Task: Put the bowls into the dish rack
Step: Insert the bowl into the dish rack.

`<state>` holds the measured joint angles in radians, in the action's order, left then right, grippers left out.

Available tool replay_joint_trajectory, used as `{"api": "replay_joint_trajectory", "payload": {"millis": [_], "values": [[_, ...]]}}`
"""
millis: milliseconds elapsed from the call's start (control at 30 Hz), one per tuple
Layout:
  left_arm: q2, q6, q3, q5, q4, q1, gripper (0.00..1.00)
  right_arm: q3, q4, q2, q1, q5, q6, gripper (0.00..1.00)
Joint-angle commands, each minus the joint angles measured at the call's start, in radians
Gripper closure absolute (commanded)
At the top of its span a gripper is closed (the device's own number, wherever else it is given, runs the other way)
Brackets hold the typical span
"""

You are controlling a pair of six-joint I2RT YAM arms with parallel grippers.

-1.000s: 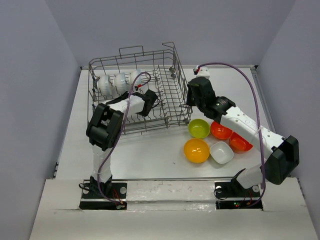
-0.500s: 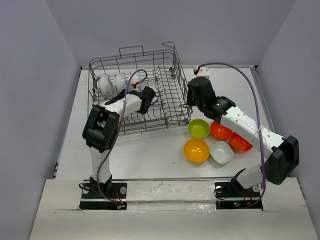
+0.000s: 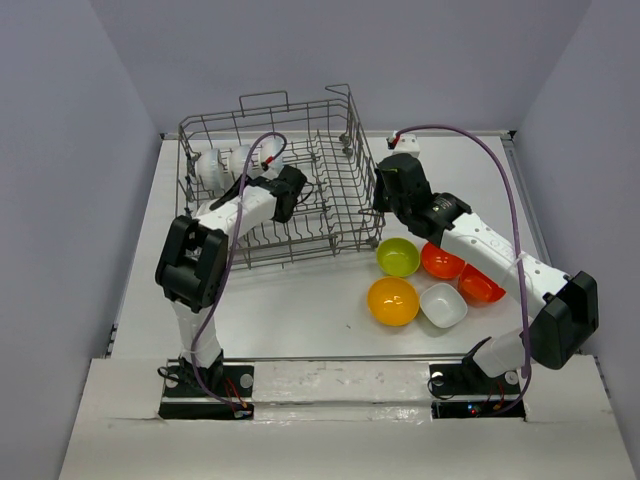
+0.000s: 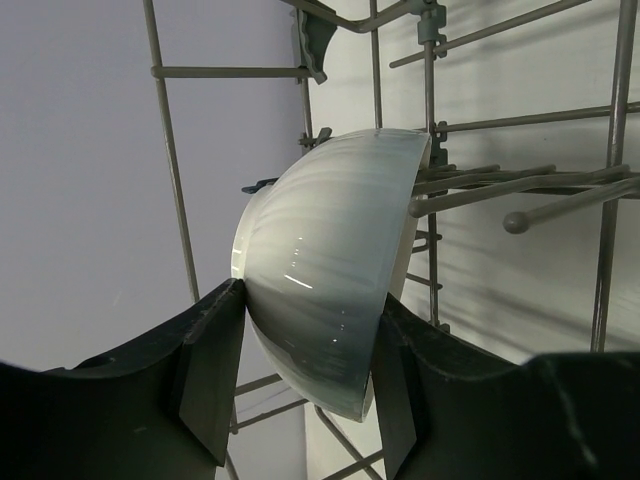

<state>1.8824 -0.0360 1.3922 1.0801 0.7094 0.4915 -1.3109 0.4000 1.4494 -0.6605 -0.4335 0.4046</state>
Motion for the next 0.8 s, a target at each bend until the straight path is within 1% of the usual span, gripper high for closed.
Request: {"api": "replay_joint_trajectory", "payload": {"millis": [0, 200, 400, 767], "values": [[-0.091, 0.067, 0.03, -0.106, -0.123, 0.006, 0.43, -0.002, -0.049, -0.007, -0.004, -0.005, 0.036, 0.99], [-0.13, 0.074, 0.024, -0.137, -0.123, -0.019, 0.43, -0.002, -0.049, -0.004, -0.004, 0.001, 0.034, 0.99], [-0.183, 0.079, -0.03, -0.232, -0.156, -0.062, 0.43, -0.001, -0.052, -0.004, -0.004, 0.004, 0.036, 0.99], [-0.2, 0.084, -0.076, -0.338, -0.189, -0.09, 0.42, -0.004, -0.05, -0.003, -0.004, 0.01, 0.03, 0.99]]}}
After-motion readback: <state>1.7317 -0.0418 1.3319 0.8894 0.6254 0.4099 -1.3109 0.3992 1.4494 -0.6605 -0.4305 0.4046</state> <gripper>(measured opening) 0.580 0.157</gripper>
